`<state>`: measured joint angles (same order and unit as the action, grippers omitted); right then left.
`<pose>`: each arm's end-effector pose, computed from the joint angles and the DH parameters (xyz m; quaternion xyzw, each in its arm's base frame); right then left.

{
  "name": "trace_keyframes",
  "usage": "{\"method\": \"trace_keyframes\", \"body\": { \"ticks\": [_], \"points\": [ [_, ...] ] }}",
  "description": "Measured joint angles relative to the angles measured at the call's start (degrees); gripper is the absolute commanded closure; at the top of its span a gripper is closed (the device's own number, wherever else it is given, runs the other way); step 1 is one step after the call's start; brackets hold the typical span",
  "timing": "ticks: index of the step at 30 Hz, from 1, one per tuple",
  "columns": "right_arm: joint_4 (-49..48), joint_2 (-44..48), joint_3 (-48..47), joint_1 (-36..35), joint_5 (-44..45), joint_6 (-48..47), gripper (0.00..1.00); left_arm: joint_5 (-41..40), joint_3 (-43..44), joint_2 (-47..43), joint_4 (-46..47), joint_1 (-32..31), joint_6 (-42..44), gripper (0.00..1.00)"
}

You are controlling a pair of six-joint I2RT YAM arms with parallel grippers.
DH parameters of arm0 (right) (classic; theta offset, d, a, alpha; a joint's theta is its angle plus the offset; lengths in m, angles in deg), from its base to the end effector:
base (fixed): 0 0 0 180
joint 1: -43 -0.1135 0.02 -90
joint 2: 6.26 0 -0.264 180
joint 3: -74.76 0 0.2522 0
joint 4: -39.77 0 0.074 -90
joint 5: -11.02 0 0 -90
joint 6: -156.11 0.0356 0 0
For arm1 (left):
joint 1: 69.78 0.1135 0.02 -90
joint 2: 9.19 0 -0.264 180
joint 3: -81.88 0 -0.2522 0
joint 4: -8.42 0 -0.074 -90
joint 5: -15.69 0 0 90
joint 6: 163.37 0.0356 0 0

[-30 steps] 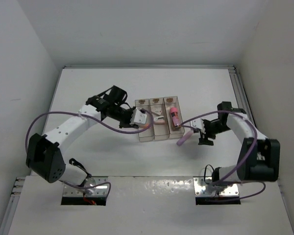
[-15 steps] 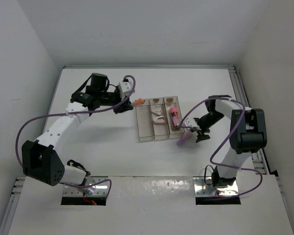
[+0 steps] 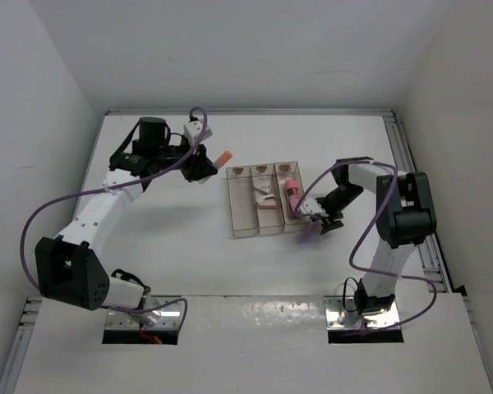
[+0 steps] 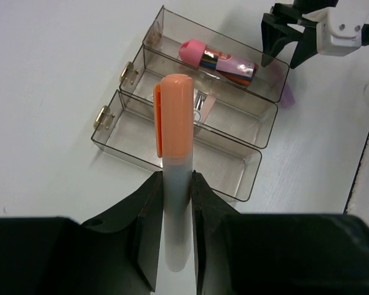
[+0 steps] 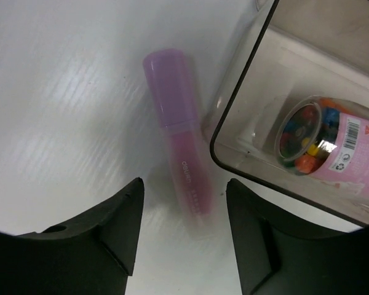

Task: Sort the stationery into containers
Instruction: Place the stationery in the storage box.

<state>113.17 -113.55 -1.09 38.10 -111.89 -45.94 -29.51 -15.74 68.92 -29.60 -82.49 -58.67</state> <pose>0.2843 0.0438 0.1336 -0.7915 0.5284 0.2664 0.1525 0.2868 -0.0904 0.3355 0.3677 0.7496 -0.3285 0.4416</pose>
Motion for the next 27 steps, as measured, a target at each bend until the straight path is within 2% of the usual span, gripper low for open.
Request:
{"method": "trace_keyframes", "body": {
  "ticks": [10,17,24,27],
  "points": [
    [-1.68,0.04,2.56,-0.66,2.64,0.00,0.63,-2.43,0.00,0.00,1.51,-0.70,-3.74,1.00],
    [-6.71,8.33,12.52,-1.07,2.60,2.16,0.79,-10.58,-1.40,0.00,4.72,-7.10,-8.94,1.00],
    [-12.72,14.86,18.32,-2.10,3.72,15.39,1.00,-18.23,-2.10,2.93,6.75,-9.86,-18.43,1.00],
    [-13.79,18.51,20.26,-2.12,4.31,23.08,1.00,-24.13,0.04,7.21,4.63,-11.56,-23.21,1.00]
  ]
}}
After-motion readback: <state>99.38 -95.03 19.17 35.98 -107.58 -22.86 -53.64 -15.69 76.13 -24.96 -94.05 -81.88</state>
